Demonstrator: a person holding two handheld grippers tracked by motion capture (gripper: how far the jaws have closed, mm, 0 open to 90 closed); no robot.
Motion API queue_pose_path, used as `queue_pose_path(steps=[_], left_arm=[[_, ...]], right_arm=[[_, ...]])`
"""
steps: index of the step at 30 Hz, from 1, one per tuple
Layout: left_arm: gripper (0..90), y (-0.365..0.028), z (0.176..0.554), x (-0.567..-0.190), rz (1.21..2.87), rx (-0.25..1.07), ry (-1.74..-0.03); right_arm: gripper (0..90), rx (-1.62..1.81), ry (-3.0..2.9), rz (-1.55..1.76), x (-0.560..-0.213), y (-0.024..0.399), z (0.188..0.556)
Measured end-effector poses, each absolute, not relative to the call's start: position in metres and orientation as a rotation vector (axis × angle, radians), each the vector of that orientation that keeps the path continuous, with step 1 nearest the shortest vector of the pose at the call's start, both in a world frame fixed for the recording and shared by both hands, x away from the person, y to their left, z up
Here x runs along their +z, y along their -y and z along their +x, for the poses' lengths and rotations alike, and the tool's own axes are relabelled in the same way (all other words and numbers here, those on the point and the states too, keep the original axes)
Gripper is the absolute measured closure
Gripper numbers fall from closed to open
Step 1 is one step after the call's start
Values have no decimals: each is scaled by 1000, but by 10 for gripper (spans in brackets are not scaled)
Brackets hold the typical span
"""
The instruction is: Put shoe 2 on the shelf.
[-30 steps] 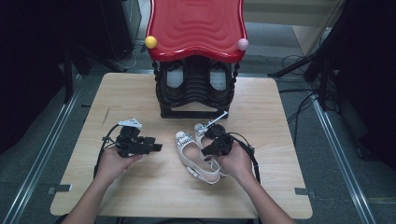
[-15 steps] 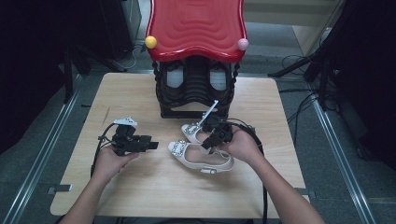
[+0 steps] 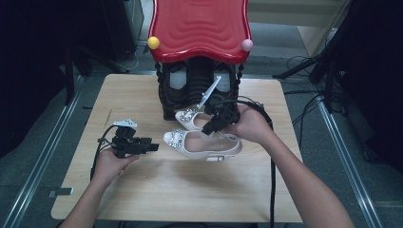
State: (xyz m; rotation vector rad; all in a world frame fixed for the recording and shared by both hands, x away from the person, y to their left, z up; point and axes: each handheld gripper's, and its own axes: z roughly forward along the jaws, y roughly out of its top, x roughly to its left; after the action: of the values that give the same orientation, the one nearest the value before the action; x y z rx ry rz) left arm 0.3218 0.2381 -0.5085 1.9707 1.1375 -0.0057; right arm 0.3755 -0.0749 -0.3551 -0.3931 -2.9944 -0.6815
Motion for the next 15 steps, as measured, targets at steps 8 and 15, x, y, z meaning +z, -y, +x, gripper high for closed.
queue_pose_path(steps=[8, 15], left_arm=[[462, -240, 322, -509, 1964, -6, -1141], [461, -240, 321, -509, 1968, -13, -1137]], right_arm=[[857, -842, 2974, -318, -283, 70, 375], [858, -1091, 2828, -442, -238, 75, 379]])
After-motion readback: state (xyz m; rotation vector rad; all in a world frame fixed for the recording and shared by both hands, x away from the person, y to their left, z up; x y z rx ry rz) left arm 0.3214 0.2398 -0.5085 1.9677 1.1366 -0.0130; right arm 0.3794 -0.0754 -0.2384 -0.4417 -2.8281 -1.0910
